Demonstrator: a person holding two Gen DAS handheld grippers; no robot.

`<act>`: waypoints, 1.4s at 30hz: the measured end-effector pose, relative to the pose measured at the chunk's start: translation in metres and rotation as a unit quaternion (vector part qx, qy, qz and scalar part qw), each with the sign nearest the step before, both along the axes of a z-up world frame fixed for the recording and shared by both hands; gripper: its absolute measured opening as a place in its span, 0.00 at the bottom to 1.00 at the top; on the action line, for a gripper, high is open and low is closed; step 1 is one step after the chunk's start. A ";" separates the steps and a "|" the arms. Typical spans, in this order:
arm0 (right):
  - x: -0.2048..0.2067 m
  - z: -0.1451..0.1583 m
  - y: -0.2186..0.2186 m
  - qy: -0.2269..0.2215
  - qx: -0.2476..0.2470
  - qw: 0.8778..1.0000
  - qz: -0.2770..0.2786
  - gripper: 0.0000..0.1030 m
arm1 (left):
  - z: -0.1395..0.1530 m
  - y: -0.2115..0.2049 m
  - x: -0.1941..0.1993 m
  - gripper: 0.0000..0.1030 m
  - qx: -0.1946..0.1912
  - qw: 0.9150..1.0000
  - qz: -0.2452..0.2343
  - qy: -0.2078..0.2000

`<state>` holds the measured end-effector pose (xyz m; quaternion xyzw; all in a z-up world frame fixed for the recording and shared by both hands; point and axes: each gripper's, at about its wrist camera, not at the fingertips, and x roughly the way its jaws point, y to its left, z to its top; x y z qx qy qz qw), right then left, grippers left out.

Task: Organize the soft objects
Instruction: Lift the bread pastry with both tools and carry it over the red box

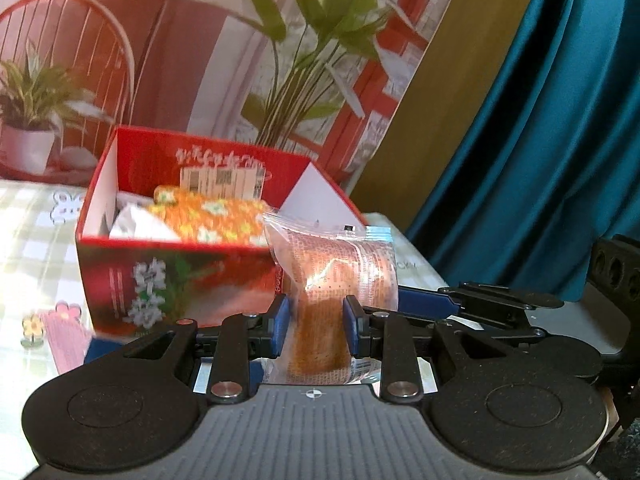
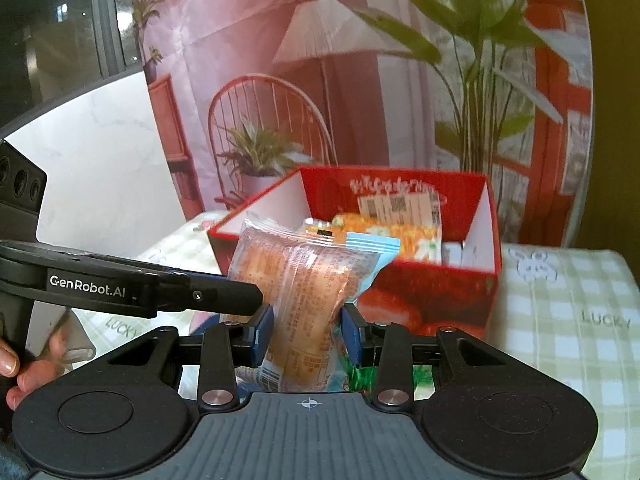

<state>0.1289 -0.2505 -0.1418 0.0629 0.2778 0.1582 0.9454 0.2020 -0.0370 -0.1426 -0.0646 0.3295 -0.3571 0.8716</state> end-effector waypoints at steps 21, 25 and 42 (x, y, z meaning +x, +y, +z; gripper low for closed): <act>0.080 0.050 -0.031 -0.062 -0.002 0.998 -0.008 0.32 | 0.038 -0.034 0.068 0.30 -0.024 0.999 -0.002 -0.029; 0.109 0.048 -0.035 -0.056 -0.014 0.998 -0.016 0.32 | 0.028 -0.050 0.090 0.30 -0.019 1.000 0.013 -0.011; 0.171 -0.022 -0.041 0.078 -0.033 0.995 -0.060 0.26 | -0.045 -0.071 0.145 0.27 0.008 0.993 0.026 0.114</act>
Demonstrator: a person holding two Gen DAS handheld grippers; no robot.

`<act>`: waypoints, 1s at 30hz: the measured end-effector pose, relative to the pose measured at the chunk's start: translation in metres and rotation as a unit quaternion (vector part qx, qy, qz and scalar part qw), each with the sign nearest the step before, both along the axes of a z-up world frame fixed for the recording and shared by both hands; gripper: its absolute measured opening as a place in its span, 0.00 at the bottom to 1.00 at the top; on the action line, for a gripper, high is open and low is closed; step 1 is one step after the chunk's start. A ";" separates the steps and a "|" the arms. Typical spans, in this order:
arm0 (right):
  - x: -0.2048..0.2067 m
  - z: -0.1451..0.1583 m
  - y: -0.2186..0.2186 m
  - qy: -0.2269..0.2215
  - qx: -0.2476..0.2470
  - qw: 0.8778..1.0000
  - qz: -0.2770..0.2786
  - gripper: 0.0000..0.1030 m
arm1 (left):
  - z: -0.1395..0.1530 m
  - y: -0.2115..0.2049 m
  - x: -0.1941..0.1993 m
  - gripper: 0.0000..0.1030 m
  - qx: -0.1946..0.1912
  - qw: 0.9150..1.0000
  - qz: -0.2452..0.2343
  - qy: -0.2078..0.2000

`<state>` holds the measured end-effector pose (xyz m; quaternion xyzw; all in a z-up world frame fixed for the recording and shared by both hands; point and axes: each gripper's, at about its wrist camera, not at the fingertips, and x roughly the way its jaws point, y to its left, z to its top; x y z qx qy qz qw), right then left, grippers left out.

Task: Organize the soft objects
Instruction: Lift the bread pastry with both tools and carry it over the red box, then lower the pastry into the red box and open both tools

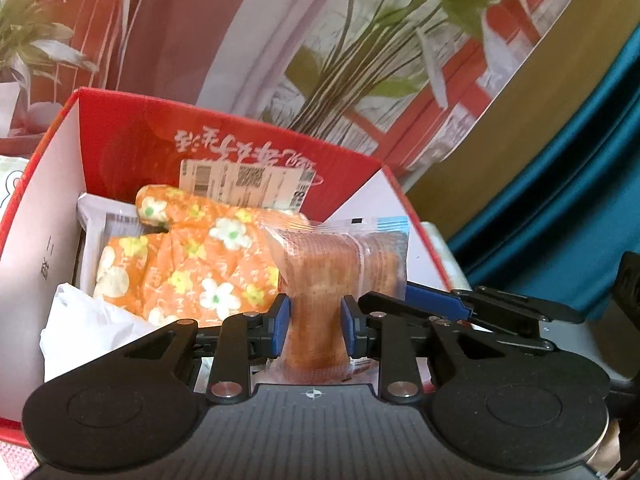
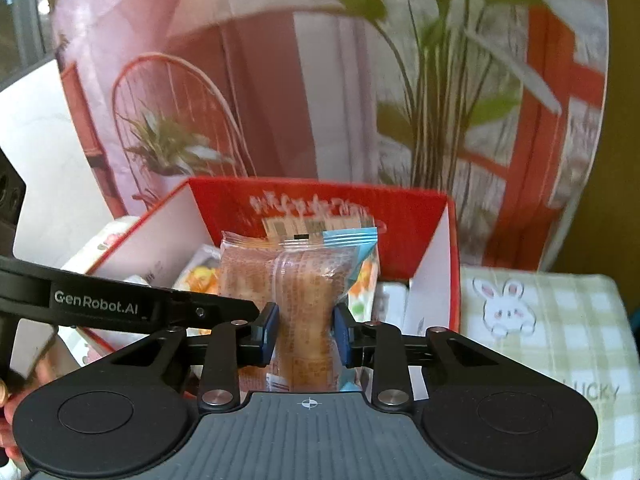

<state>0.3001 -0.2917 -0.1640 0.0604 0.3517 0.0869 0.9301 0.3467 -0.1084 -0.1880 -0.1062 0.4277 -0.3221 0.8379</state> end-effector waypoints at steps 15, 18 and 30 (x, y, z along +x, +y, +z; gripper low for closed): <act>0.016 -0.026 0.011 0.060 -0.033 0.998 -0.008 0.14 | 0.001 0.004 -0.007 0.27 0.031 0.999 -0.007 -0.033; 0.018 -0.028 0.014 0.068 -0.047 0.997 -0.008 0.14 | 0.005 0.006 -0.012 0.27 0.035 0.998 -0.004 -0.042; -0.017 -0.011 0.007 -0.007 -0.010 1.000 -0.025 0.23 | 0.028 0.024 -0.040 0.56 0.060 0.993 0.018 -0.099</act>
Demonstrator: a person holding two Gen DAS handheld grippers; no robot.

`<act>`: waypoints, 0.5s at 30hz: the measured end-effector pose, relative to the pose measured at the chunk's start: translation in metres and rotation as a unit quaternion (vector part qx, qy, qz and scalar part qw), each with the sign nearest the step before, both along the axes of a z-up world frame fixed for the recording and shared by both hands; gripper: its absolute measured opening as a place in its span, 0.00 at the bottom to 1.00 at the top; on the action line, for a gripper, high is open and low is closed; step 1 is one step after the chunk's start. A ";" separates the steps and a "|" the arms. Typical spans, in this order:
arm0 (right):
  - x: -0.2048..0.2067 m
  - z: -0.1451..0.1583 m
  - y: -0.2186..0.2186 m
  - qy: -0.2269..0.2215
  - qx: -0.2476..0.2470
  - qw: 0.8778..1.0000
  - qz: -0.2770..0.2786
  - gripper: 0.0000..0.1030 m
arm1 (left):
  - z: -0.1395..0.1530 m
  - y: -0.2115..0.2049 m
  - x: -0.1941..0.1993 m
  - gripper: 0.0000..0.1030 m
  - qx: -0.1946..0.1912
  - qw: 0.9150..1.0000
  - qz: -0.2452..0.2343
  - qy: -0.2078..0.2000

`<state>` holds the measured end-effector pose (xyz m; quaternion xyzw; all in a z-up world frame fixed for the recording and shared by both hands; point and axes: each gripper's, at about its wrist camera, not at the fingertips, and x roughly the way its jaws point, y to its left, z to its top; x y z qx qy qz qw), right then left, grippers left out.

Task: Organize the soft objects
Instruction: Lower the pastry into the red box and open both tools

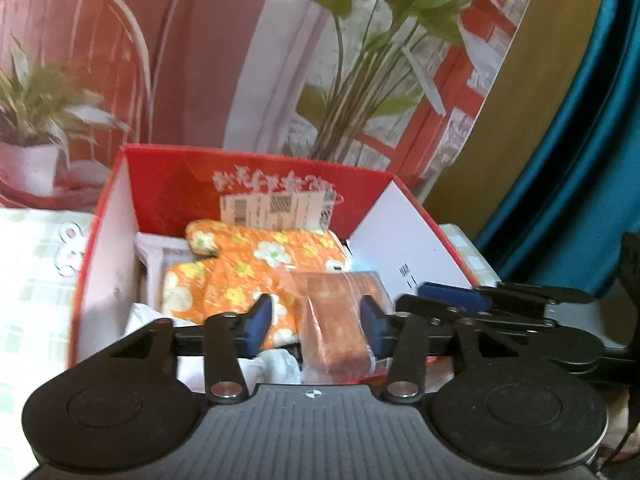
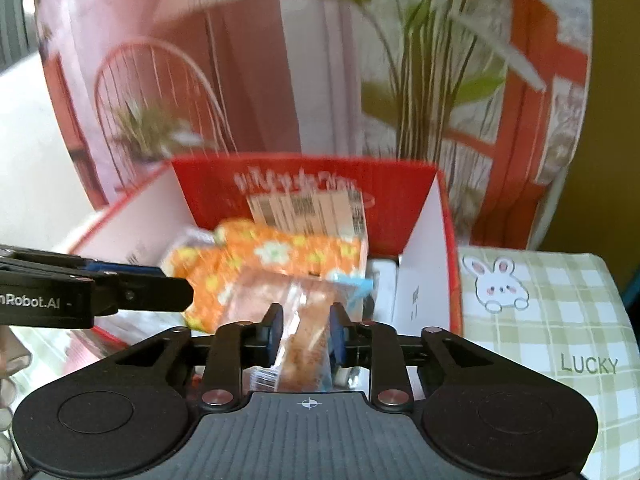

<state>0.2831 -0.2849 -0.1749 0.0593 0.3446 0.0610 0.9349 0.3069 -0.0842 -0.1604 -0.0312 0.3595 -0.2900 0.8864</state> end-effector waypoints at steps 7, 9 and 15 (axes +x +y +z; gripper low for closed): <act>-0.029 0.018 -0.007 -0.038 -0.004 0.999 0.018 0.34 | 0.012 0.001 -0.026 0.68 0.020 0.999 0.007 -0.038; -0.037 0.021 -0.008 -0.046 -0.007 0.999 0.027 0.38 | 0.012 0.000 -0.034 0.68 0.024 0.999 0.004 -0.042; -0.063 0.020 -0.011 -0.058 -0.015 0.997 0.043 0.41 | 0.006 -0.003 -0.053 0.68 0.033 0.999 0.001 -0.043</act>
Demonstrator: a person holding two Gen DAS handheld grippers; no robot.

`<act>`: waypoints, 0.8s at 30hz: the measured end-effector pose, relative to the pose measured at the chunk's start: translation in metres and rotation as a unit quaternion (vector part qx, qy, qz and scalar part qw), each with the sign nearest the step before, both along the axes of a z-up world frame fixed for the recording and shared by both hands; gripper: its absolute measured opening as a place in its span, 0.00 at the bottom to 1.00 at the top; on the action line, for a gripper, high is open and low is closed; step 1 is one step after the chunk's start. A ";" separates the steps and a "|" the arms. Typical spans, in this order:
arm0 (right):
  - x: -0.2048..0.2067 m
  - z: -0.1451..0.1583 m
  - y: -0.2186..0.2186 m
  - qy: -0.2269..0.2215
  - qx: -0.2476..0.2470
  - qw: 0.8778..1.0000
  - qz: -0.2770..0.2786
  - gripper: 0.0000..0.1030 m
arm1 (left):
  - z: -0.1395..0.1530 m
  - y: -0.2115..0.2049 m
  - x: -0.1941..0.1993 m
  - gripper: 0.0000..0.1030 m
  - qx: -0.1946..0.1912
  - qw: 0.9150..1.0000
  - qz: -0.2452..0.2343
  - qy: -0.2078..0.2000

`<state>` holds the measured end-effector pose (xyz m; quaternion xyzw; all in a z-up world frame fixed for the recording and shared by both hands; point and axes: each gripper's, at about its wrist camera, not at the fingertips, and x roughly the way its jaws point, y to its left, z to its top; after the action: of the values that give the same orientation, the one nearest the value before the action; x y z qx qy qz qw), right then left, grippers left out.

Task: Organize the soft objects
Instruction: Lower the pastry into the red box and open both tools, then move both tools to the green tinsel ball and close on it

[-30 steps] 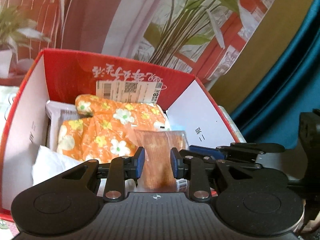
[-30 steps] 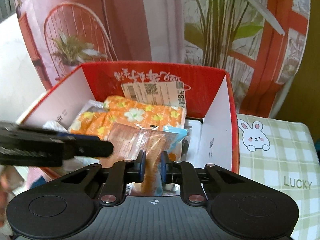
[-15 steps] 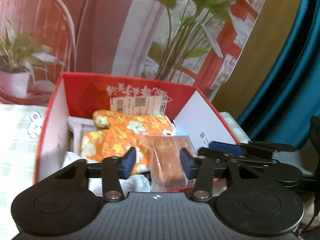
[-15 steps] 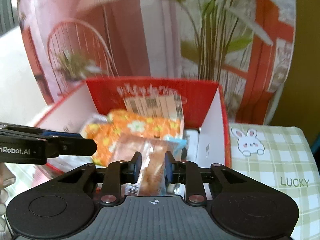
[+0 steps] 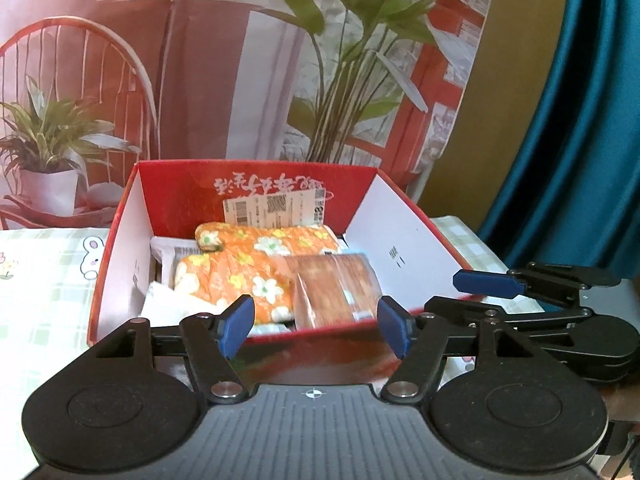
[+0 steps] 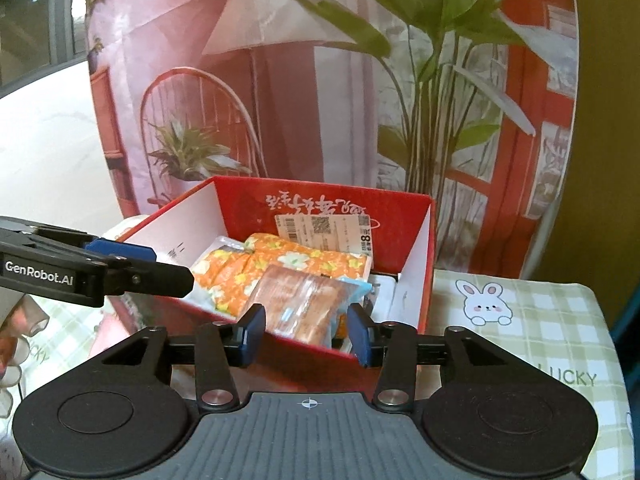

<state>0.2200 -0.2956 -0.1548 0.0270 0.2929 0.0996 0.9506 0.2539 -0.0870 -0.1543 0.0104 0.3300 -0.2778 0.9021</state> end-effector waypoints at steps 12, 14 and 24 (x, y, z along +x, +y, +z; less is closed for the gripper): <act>-0.035 -0.003 -0.007 -0.026 0.004 1.000 0.008 0.64 | 0.003 -0.001 -0.025 0.69 0.008 0.999 0.013 -0.029; -0.040 -0.003 -0.007 -0.033 0.010 0.999 0.008 0.72 | 0.002 0.001 -0.031 0.70 0.005 0.999 0.021 -0.028; -0.063 -0.011 0.001 -0.038 0.002 0.999 0.017 0.99 | -0.004 0.008 -0.053 1.00 -0.003 0.999 0.038 -0.016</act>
<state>0.1573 -0.2944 -0.1653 0.0203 0.2565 0.1169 0.9592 0.2006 -0.0794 -0.1578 -0.0004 0.3148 -0.2444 0.9171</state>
